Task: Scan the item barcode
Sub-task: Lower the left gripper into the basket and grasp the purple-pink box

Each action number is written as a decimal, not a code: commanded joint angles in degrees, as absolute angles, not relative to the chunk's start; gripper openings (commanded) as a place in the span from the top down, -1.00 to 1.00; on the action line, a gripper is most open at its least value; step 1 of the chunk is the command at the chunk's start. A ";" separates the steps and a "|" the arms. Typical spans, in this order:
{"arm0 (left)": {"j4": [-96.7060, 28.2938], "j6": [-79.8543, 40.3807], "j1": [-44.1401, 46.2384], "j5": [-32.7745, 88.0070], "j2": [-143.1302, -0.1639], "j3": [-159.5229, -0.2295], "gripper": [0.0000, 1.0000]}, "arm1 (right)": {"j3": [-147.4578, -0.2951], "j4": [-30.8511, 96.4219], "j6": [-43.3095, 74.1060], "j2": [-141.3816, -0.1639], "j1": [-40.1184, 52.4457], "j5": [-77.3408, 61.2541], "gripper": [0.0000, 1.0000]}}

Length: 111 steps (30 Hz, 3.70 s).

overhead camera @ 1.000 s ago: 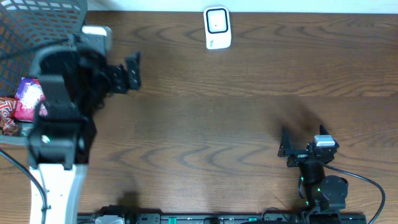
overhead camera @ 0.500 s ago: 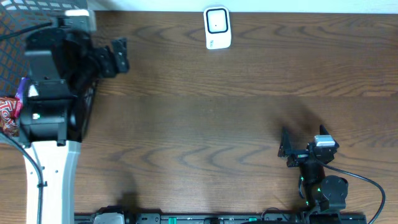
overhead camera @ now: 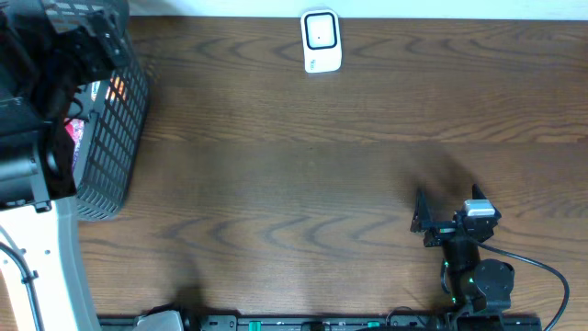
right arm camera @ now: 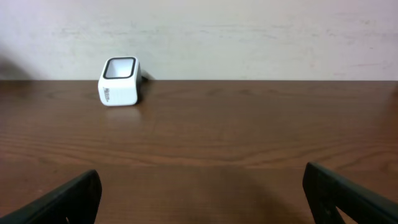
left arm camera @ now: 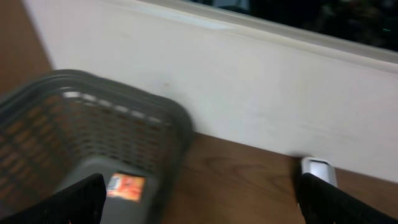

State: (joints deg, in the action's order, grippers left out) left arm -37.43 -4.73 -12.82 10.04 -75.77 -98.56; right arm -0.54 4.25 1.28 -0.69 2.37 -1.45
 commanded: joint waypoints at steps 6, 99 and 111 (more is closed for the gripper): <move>-33.39 -5.43 -18.02 6.35 -78.54 -99.77 -0.96 | -0.34 4.32 2.11 -0.38 2.35 -0.97 -0.99; -29.85 36.03 -31.48 -2.48 -107.50 -76.29 -0.67 | -0.34 4.32 2.09 -0.38 2.35 -0.99 -0.99; -24.91 36.01 -31.70 -6.70 -108.29 -71.88 -0.54 | -0.34 4.32 2.09 -0.38 2.35 -0.97 -0.99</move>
